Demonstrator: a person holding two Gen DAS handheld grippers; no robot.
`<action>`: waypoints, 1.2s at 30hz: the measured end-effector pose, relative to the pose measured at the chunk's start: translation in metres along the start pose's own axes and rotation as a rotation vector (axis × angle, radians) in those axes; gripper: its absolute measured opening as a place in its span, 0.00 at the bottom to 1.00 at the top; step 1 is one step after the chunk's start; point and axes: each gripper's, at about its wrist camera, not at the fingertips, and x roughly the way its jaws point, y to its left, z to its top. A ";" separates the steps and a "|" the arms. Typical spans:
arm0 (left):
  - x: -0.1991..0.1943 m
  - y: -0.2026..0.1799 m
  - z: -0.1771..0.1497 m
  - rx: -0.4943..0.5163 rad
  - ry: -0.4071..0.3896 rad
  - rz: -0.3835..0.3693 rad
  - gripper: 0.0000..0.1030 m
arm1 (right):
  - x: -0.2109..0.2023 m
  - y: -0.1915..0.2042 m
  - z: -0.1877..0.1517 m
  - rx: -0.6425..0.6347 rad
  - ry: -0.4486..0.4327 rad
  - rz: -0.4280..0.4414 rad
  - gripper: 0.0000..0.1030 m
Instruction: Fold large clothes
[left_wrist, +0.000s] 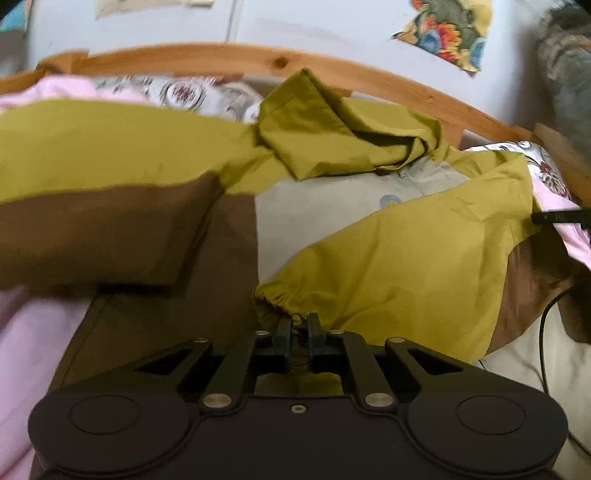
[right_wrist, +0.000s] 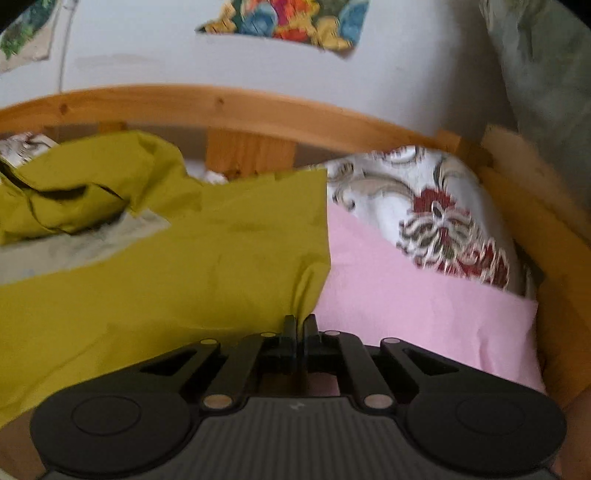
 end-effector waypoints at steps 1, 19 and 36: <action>-0.003 0.002 0.001 -0.009 -0.004 -0.005 0.16 | 0.000 0.001 -0.003 0.007 -0.013 -0.005 0.06; -0.137 0.091 0.011 -0.167 -0.158 0.292 0.97 | -0.136 0.072 -0.054 0.151 -0.254 0.221 0.91; -0.185 0.233 0.015 -0.609 -0.315 0.594 0.56 | -0.256 0.120 -0.119 0.307 -0.182 0.391 1.00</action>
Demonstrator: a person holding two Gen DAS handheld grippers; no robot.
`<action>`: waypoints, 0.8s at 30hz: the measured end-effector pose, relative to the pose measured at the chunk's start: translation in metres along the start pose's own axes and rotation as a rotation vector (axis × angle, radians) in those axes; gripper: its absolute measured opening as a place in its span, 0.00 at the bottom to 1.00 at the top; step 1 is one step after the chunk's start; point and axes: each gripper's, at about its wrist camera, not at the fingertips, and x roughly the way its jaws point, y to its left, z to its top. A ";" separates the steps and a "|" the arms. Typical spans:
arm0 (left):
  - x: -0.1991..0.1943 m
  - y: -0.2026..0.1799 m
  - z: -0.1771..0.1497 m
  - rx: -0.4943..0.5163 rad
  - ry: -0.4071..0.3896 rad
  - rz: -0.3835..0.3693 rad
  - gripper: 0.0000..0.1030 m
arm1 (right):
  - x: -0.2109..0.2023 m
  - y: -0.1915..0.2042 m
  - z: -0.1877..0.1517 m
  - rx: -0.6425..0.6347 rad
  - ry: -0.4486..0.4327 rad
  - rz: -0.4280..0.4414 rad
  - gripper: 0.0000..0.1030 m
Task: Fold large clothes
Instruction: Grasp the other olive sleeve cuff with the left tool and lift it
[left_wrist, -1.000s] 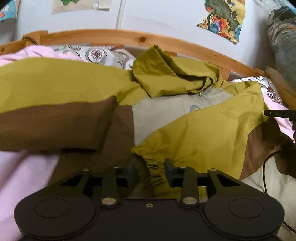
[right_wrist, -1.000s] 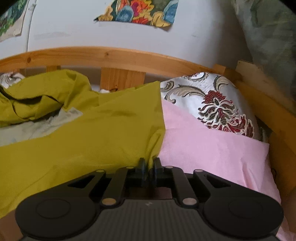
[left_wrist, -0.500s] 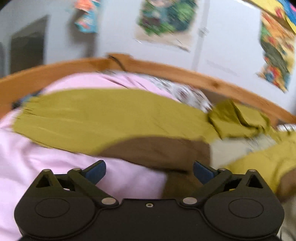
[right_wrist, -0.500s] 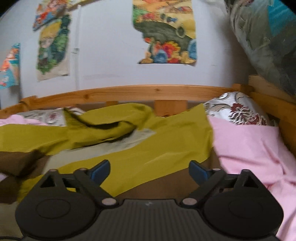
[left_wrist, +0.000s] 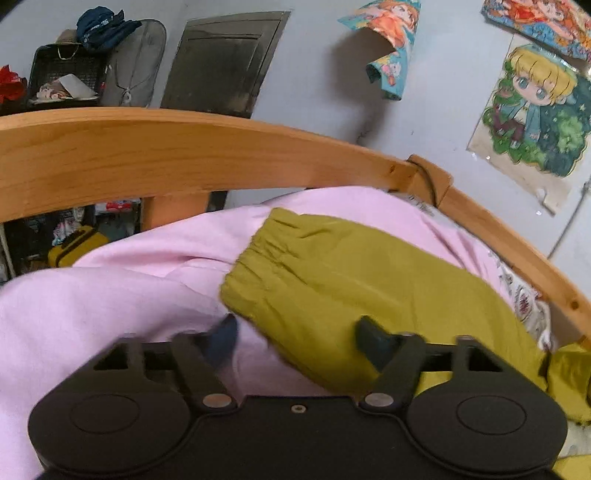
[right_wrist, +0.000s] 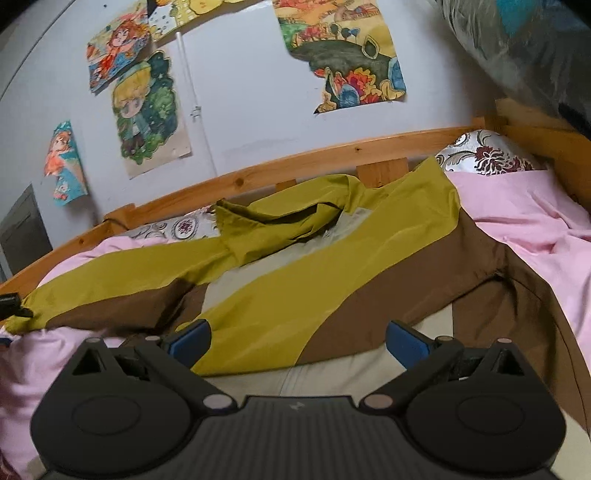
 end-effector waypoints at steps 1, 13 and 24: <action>0.000 -0.004 0.000 0.007 -0.004 0.008 0.46 | -0.002 0.001 -0.001 -0.003 0.002 0.003 1.00; -0.071 -0.091 0.009 0.250 -0.356 -0.193 0.02 | -0.002 -0.002 -0.012 -0.003 -0.006 0.018 1.00; -0.179 -0.238 -0.075 0.597 -0.412 -0.924 0.02 | -0.011 -0.042 -0.012 0.076 -0.054 -0.065 1.00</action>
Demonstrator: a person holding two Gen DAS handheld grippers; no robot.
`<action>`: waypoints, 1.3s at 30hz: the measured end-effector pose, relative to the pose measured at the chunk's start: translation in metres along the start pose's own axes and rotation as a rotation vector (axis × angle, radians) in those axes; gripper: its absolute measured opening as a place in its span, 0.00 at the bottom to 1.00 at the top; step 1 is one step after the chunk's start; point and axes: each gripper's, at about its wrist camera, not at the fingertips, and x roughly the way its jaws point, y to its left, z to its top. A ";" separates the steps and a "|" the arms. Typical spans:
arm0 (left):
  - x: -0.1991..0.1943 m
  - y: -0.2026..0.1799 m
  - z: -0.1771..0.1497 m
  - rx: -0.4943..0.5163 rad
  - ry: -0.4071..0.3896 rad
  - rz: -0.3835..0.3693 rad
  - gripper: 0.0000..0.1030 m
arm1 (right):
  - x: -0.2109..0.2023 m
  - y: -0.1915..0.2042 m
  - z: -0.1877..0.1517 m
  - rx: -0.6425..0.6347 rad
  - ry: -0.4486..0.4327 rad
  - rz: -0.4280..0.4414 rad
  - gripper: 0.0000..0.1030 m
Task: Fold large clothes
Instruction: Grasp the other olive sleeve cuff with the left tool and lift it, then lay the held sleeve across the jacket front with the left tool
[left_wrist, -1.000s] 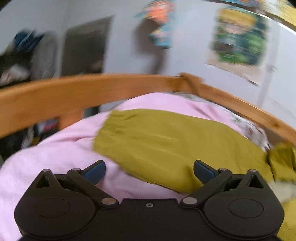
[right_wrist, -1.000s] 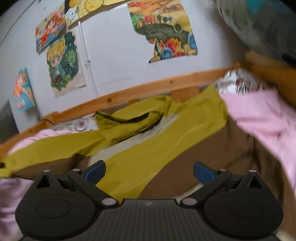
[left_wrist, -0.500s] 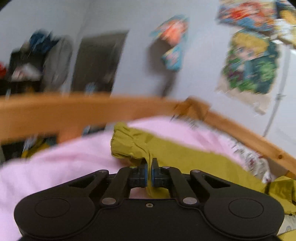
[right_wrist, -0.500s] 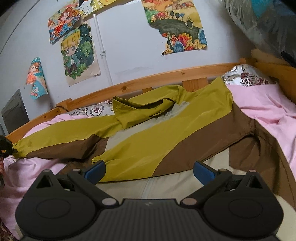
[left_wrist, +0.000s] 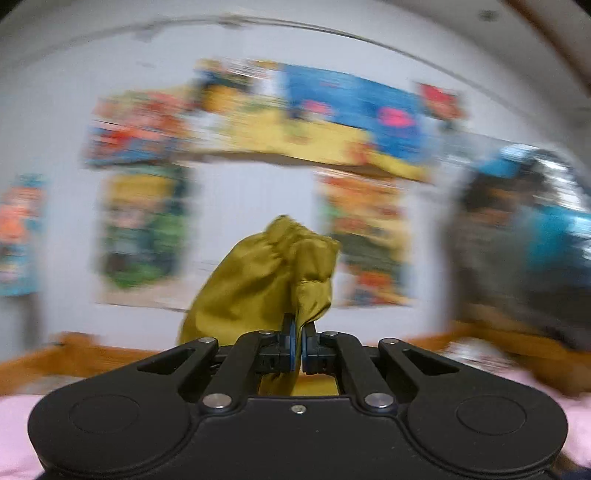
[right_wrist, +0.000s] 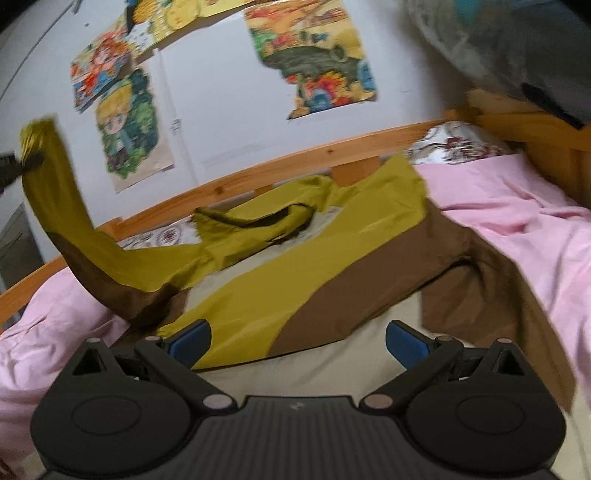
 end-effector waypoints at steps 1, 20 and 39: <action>0.006 -0.017 -0.006 0.002 0.020 -0.062 0.02 | -0.002 -0.006 0.002 0.005 -0.013 -0.025 1.00; 0.061 -0.116 -0.156 -0.116 0.497 -0.416 0.08 | -0.022 -0.097 0.016 0.113 -0.138 -0.357 1.00; 0.046 -0.087 -0.174 -0.215 0.772 -0.426 0.12 | -0.010 -0.075 0.004 0.018 -0.087 -0.319 1.00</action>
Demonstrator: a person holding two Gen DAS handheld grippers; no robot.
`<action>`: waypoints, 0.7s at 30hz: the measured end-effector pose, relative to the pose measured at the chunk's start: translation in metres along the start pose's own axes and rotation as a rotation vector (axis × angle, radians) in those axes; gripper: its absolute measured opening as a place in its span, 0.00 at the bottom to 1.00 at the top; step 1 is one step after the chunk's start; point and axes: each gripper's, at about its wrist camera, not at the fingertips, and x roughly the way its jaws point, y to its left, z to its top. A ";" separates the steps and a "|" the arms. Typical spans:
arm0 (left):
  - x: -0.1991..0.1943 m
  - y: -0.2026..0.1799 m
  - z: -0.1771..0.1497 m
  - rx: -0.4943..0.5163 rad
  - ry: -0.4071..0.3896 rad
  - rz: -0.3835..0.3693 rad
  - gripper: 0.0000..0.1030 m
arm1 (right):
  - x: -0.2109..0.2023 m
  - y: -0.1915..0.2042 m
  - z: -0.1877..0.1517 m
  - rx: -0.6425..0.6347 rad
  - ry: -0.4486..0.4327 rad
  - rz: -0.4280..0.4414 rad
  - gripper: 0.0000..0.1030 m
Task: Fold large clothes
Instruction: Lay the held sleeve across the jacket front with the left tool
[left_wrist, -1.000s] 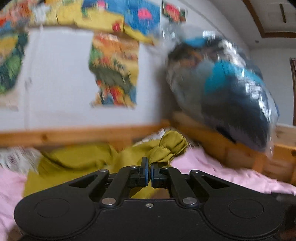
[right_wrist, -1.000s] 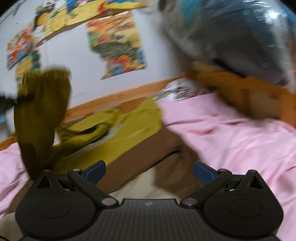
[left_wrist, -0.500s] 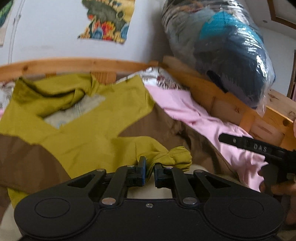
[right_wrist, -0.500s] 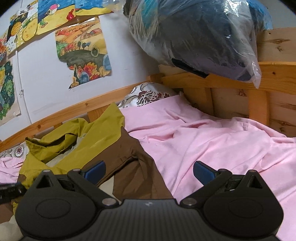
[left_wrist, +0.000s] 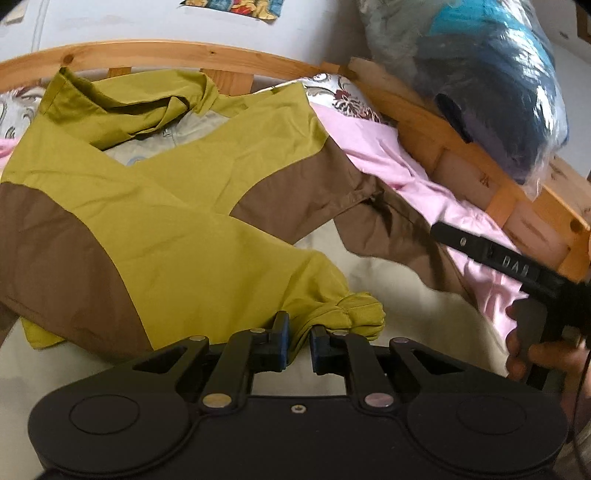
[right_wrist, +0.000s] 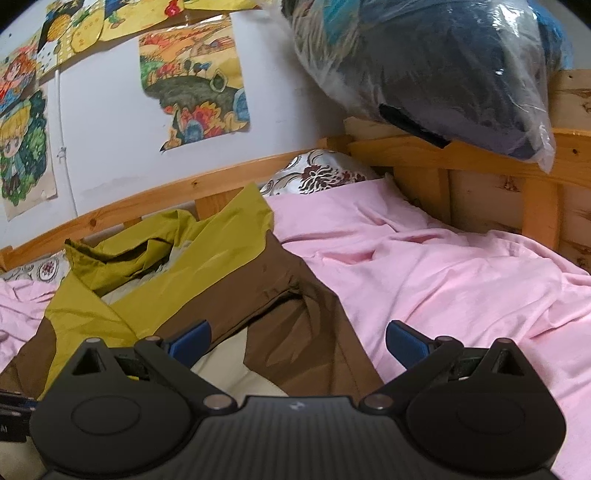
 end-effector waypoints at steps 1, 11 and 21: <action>-0.001 0.002 0.000 -0.017 0.000 -0.008 0.13 | 0.000 0.001 -0.001 -0.004 0.000 0.000 1.00; 0.007 0.033 0.011 -0.275 0.105 -0.080 0.13 | 0.002 0.002 -0.002 0.001 0.011 0.029 1.00; 0.012 0.012 0.000 -0.110 0.103 -0.001 0.14 | 0.018 0.027 -0.016 -0.075 0.131 0.186 1.00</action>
